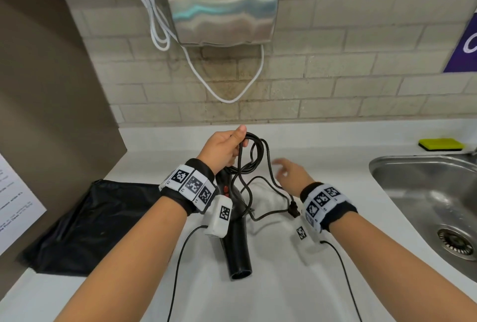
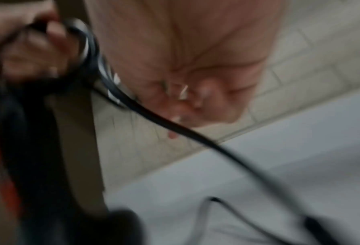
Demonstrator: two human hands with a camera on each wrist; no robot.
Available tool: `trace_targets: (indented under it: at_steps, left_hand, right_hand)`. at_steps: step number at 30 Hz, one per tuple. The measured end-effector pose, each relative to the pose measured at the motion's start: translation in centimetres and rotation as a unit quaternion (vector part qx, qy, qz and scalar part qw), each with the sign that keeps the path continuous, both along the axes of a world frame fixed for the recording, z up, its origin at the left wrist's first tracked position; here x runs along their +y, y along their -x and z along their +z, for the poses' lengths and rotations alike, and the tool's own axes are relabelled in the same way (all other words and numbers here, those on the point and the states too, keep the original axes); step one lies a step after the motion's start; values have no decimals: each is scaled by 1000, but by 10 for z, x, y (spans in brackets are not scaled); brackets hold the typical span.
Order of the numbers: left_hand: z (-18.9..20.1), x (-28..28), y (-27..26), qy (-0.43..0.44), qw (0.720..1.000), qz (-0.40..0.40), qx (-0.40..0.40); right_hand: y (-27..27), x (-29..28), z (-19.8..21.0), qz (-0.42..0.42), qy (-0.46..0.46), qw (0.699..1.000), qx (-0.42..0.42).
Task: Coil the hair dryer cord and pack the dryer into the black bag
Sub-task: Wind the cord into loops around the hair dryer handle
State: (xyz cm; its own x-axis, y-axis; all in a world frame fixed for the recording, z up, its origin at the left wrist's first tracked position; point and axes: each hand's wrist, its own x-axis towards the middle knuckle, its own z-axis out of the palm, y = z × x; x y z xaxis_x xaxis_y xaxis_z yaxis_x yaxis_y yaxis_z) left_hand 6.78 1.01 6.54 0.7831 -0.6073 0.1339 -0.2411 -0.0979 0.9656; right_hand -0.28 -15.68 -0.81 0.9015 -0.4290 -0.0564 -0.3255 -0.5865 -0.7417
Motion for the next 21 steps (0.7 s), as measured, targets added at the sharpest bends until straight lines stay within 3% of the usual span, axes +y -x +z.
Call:
trace_targets:
  at_steps: [2,5,10,14,17,19,21]
  left_hand:
    - [0,-2,1,1,1000,-3,-1]
    - [0,-2,1,6,1000,1,1]
    - [-1,1,-4,13,1000,4,9]
    - [-1,7,-9,30,999,27,25]
    - [0,14,-15,49,997,49,39]
    - [0,18,-18,54,996,62,42]
    - [1,20,-19,60,994,73,46]
  right_hand:
    - [-3,16,19,58,-143,982,-106]
    - [-1,26,39,58,-242,956,-155]
    - [0,22,47,63,-202,962,-172]
    - [-8,-8,33,-57,-200,967,-149]
    - [-3,-38,9,-139,-135,979,-63]
    - [0,-55,-11,-150,-22,988,30]
    - [5,-62,-26,-122,118,976,136]
